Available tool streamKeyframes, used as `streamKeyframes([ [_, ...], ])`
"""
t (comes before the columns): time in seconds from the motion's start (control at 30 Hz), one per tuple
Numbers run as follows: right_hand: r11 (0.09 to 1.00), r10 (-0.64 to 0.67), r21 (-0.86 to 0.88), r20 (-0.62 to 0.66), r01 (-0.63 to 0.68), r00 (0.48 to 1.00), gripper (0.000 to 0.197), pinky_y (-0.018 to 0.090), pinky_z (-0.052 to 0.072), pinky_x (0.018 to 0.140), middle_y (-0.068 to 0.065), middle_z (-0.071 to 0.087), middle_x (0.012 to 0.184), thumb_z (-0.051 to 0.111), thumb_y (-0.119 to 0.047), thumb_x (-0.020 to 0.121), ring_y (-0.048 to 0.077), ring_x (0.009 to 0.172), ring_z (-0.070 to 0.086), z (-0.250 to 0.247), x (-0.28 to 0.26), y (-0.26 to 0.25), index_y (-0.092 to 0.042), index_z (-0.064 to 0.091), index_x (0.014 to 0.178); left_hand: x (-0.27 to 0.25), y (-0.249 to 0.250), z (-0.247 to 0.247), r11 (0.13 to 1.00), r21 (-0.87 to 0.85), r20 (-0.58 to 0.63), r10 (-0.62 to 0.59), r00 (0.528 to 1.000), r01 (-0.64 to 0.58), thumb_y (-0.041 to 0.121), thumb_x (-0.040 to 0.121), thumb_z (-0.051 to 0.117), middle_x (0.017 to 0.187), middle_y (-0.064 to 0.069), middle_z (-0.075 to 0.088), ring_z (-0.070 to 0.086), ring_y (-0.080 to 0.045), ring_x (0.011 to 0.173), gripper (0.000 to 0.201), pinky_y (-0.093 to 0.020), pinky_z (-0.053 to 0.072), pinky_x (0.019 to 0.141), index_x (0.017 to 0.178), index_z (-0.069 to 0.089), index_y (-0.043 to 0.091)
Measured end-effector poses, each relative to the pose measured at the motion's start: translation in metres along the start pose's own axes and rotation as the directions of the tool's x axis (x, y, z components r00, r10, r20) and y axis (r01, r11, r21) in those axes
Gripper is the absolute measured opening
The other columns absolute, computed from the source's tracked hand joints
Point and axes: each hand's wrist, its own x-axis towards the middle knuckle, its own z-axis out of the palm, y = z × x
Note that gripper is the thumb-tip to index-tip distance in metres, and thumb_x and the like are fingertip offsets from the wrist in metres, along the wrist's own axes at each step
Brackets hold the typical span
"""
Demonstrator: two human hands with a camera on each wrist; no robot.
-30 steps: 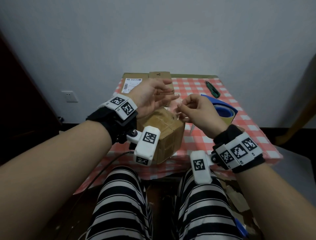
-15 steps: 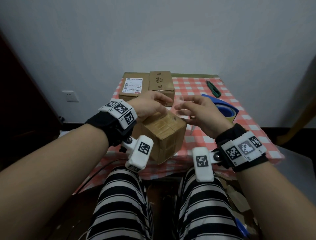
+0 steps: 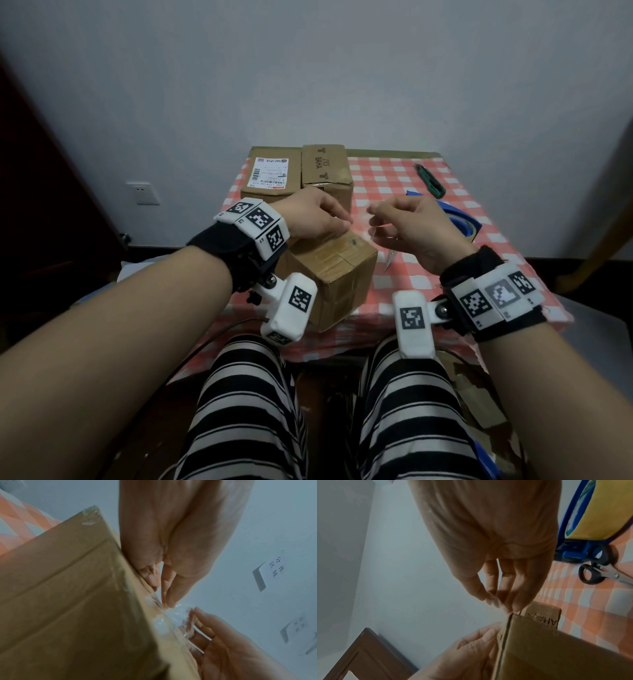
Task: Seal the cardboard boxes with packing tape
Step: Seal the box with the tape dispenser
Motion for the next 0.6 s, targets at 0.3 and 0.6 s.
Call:
streamKeyframes([
  [0.3,0.995,0.038,0.090,0.165,-0.053,0.986,0.020,0.024,0.059,0.065,0.005,0.059,0.085,0.049,-0.005,0.100,0.013,0.070,0.064,-0.009,0.003,0.001,-0.006,0.068,0.106,0.010,0.008,0.010,0.991,-0.132,0.026,0.016,1.000,-0.013,0.022,0.084,0.074,0.093,-0.006,0.065,0.057,-0.020,0.091,0.010,-0.043,0.046,0.099,0.077,0.067,0.023],
  [0.6,0.997,-0.068,-0.034,0.196,0.076,0.978,0.017,0.021,0.052,0.063,0.003,0.067,0.087,0.067,-0.008,0.089,0.008,0.069,0.063,-0.013,0.004,0.008,-0.013,0.071,0.105,0.010,0.005,0.003,0.973,-0.232,0.066,0.022,0.998,-0.006,0.012,0.084,0.071,0.100,-0.010,0.065,0.059,-0.022,0.102,0.010,-0.039,0.045,0.103,0.079,0.064,0.017],
])
